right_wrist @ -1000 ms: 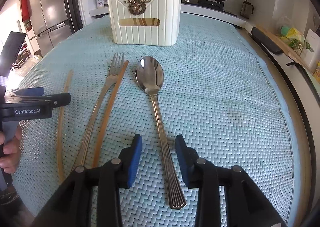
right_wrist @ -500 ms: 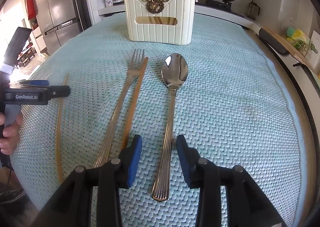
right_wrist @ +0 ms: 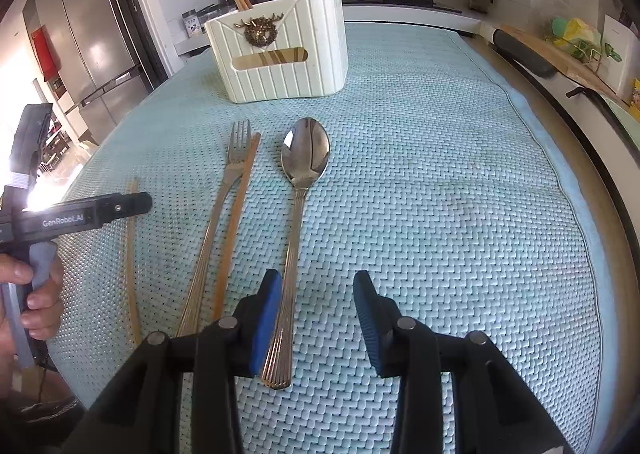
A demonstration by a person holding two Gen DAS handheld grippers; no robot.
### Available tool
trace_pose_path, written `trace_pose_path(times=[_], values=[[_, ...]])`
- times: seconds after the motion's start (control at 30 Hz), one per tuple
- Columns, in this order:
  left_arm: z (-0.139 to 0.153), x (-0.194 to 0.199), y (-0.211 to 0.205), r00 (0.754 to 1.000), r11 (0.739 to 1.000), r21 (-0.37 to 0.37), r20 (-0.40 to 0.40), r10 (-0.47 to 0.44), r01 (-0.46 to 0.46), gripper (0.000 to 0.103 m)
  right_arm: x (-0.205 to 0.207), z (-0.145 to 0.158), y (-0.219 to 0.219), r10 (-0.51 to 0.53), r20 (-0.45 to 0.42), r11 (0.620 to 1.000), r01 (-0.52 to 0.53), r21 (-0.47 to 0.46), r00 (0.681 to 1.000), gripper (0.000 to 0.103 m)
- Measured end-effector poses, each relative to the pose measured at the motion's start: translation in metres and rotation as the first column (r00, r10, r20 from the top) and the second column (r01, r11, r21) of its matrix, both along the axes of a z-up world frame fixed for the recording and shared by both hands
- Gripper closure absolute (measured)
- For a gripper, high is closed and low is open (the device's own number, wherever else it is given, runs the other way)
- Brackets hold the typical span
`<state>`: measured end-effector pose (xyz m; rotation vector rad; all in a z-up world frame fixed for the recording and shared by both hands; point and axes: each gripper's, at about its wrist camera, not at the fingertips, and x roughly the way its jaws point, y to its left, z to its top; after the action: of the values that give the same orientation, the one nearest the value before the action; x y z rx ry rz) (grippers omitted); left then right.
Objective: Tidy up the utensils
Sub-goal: 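Grasp the steel spoon with the right gripper while the left gripper grasps a wooden chopstick, then lift the spoon and chopstick and carry both over the cream holder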
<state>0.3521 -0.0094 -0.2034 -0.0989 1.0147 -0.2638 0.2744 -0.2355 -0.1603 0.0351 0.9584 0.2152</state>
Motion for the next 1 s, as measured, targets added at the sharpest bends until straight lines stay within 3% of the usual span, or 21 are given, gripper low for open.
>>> trace_pose_path(times=[0.1,0.2,0.23,0.43,0.6,0.77,0.83,0.87,0.93,1.0], values=[[0.000,0.003,-0.009,0.999,0.999,0.017,0.004,-0.035,0.035,0.024,0.006,0.002,-0.002,-0.010,-0.004,1.000,0.010,0.005,1.000,0.062],[0.004,-0.005,0.004,1.000,1.000,-0.009,0.005,-0.012,0.012,0.023,0.015,0.004,0.002,-0.001,-0.004,1.000,0.001,0.012,1.000,0.043],[0.006,-0.008,0.010,1.000,1.000,-0.018,0.002,0.000,0.000,0.022,0.018,0.005,0.004,0.005,0.001,1.000,-0.005,0.012,1.000,0.042],[0.010,-0.023,0.031,0.996,0.996,-0.044,-0.035,0.078,-0.080,0.021,0.059,-0.011,0.026,0.065,-0.037,0.998,-0.066,-0.017,0.997,0.041],[0.001,-0.015,0.030,0.982,0.984,-0.032,-0.079,0.174,-0.177,0.023,0.088,-0.018,0.048,0.135,-0.023,0.980,-0.137,-0.145,0.991,0.041],[0.001,0.004,0.012,0.977,0.980,0.013,-0.075,0.198,-0.197,0.043,0.112,-0.018,0.050,0.150,-0.027,0.979,-0.152,-0.139,0.988,0.041],[0.001,0.006,0.001,0.979,0.979,0.073,-0.063,0.193,-0.189,0.059,0.116,-0.018,0.054,0.170,-0.027,0.977,-0.172,-0.128,0.985,0.042],[0.001,0.005,-0.004,0.981,0.979,0.098,-0.054,0.185,-0.180,0.063,0.117,-0.018,0.056,0.173,-0.021,0.973,-0.175,-0.148,0.985,0.048],[0.001,0.001,-0.006,0.985,0.980,0.104,-0.036,0.172,-0.167,0.089,0.118,-0.017,0.056,0.173,-0.004,0.976,-0.172,-0.135,0.985,0.061],[0.001,0.001,-0.002,0.984,0.982,0.076,-0.032,0.175,-0.172,0.095,0.119,-0.017,0.055,0.166,-0.001,0.979,-0.165,-0.123,0.986,0.061]])
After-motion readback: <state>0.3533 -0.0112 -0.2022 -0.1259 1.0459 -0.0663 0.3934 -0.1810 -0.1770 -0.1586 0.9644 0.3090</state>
